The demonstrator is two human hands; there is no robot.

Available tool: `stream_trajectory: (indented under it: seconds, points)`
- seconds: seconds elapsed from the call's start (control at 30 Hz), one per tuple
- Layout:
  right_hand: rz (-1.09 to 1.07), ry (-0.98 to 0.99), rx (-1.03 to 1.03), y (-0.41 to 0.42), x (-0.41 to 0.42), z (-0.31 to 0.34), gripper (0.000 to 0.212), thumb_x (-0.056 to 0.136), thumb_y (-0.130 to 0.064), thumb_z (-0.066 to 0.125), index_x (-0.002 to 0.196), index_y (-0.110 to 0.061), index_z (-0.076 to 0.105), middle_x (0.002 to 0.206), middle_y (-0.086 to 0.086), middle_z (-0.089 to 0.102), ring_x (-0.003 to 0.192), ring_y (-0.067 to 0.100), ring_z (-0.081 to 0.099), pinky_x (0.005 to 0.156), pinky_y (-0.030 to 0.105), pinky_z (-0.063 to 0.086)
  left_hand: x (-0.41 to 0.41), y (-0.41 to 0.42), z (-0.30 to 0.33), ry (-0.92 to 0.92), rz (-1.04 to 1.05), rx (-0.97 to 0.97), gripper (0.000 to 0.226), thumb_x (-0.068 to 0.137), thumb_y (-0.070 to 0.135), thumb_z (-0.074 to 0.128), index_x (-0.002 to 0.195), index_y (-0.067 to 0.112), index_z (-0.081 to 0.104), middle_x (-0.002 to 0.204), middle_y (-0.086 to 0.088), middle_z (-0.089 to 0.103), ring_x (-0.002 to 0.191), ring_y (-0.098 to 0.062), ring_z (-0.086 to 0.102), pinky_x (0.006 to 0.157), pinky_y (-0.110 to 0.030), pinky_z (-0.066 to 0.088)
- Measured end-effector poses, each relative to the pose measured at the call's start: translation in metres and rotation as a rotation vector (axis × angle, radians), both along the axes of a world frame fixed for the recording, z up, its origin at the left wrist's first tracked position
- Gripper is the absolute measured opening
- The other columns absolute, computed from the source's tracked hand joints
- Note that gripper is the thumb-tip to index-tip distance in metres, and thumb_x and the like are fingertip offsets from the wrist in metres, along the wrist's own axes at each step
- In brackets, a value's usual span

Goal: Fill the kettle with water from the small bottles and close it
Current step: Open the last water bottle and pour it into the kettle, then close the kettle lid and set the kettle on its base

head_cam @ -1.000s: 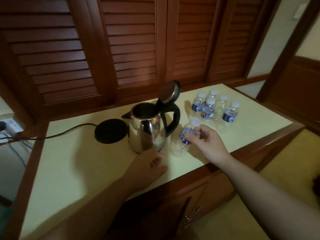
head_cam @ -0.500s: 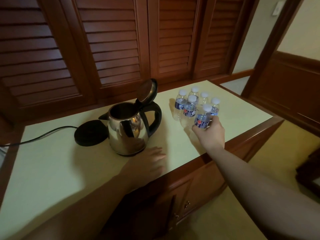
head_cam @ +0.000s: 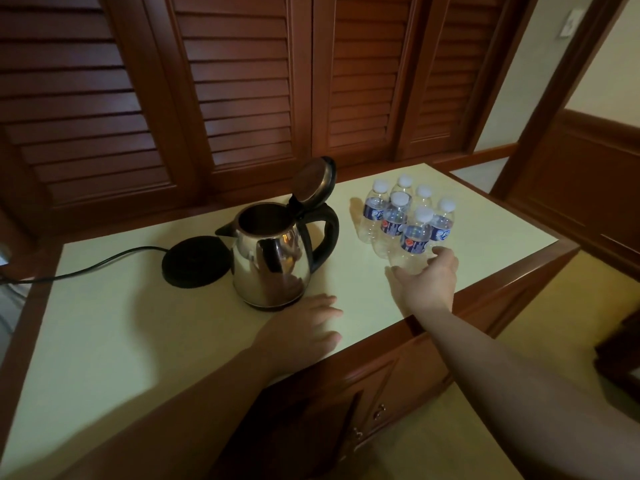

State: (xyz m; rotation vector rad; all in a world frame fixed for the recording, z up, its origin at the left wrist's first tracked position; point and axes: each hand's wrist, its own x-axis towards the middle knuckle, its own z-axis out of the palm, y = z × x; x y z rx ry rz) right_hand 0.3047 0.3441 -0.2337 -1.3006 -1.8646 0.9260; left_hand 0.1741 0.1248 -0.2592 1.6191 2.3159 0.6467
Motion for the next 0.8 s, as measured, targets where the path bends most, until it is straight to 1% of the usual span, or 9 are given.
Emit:
stream_trajectory:
  seconds: [0.1, 0.17, 0.27, 0.37, 0.4, 0.47, 0.57, 0.7, 0.8]
  points:
    - [0.004, -0.061, 0.127, -0.015, 0.004, -0.009, 0.067, 0.081, -0.042, 0.082, 0.130, -0.016, 0.045, 0.124, -0.002, 0.045, 0.113, 0.023, 0.054, 0.081, 0.037, 0.046, 0.000, 0.003, 0.002, -0.004, -0.007, -0.008, 0.050, 0.098, 0.042, 0.056, 0.147, 0.033, 0.053, 0.163, 0.020, 0.032, 0.149, 0.009, 0.017, 0.110, -0.002, 0.005]
    - [0.097, -0.097, 0.251, -0.023, 0.004, -0.015, 0.056, 0.084, -0.045, 0.077, 0.123, -0.019, 0.047, 0.116, -0.007, 0.045, 0.104, 0.020, 0.054, 0.076, 0.036, 0.047, 0.001, 0.004, 0.005, -0.027, -0.017, -0.012, 0.049, 0.099, 0.039, 0.057, 0.147, 0.030, 0.053, 0.163, 0.019, 0.034, 0.149, 0.008, 0.017, 0.101, 0.005, -0.002]
    - [0.307, -0.115, 0.379, -0.034, -0.002, -0.016, 0.038, 0.089, -0.042, 0.073, 0.111, -0.019, 0.053, 0.105, -0.005, 0.051, 0.093, 0.017, 0.055, 0.074, 0.036, 0.049, -0.001, 0.002, 0.002, -0.057, 0.009, 0.022, 0.049, 0.096, 0.041, 0.059, 0.144, 0.031, 0.057, 0.162, 0.018, 0.037, 0.148, 0.009, 0.021, 0.113, -0.005, 0.008]
    - [0.455, -0.115, 0.429, -0.045, -0.014, -0.009, 0.026, 0.091, -0.040, 0.071, 0.100, -0.020, 0.058, 0.093, -0.004, 0.054, 0.080, 0.016, 0.055, 0.069, 0.039, 0.052, -0.003, -0.005, 0.002, -0.044, 0.007, 0.059, 0.045, 0.096, 0.036, 0.065, 0.140, 0.025, 0.062, 0.155, 0.017, 0.044, 0.146, 0.005, 0.028, 0.112, -0.001, 0.009]
    - [0.484, -0.108, 0.437, -0.048, -0.019, -0.005, 0.023, 0.091, -0.039, 0.071, 0.098, -0.021, 0.059, 0.091, -0.004, 0.055, 0.079, 0.015, 0.054, 0.069, 0.039, 0.052, -0.004, -0.009, 0.001, -0.037, 0.004, 0.072, 0.045, 0.096, 0.036, 0.066, 0.139, 0.023, 0.062, 0.154, 0.014, 0.046, 0.145, 0.003, 0.030, 0.116, -0.005, 0.012]
    - [0.520, -0.079, 0.450, -0.052, -0.027, 0.000, 0.020, 0.092, -0.039, 0.072, 0.096, -0.023, 0.060, 0.089, -0.005, 0.055, 0.078, 0.013, 0.055, 0.069, 0.037, 0.051, -0.006, -0.020, 0.000, -0.025, -0.007, 0.086, 0.045, 0.096, 0.039, 0.067, 0.138, 0.023, 0.063, 0.152, 0.012, 0.050, 0.144, 0.000, 0.035, 0.122, -0.023, 0.025]
    - [0.540, -0.056, 0.418, -0.059, -0.039, 0.010, 0.027, 0.094, -0.047, 0.069, 0.106, -0.024, 0.060, 0.101, -0.007, 0.054, 0.087, 0.011, 0.055, 0.073, 0.032, 0.049, -0.014, -0.042, -0.006, -0.007, 0.003, 0.097, 0.040, 0.095, 0.041, 0.069, 0.130, 0.022, 0.070, 0.143, 0.009, 0.060, 0.137, -0.004, 0.047, 0.118, -0.031, 0.036]
    - [0.589, 0.000, 0.371, -0.067, -0.055, 0.026, 0.052, 0.098, -0.062, 0.055, 0.134, -0.025, 0.048, 0.124, -0.009, 0.045, 0.110, 0.010, 0.051, 0.088, 0.029, 0.046, -0.023, -0.068, -0.002, -0.091, 0.297, 0.256, 0.010, 0.086, 0.044, 0.077, 0.090, 0.035, 0.074, 0.106, 0.020, 0.067, 0.102, 0.003, 0.060, 0.091, -0.020, 0.048]
    - [0.596, 0.116, 0.385, -0.075, -0.067, 0.038, 0.061, 0.102, -0.062, 0.044, 0.146, -0.020, 0.043, 0.130, -0.007, 0.042, 0.124, 0.006, 0.040, 0.103, 0.028, 0.036, -0.033, -0.078, 0.011, -0.227, 0.572, 0.426, 0.024, 0.079, 0.040, 0.083, 0.081, 0.031, 0.061, 0.089, 0.012, 0.064, 0.083, -0.005, 0.063, 0.072, -0.024, 0.053]
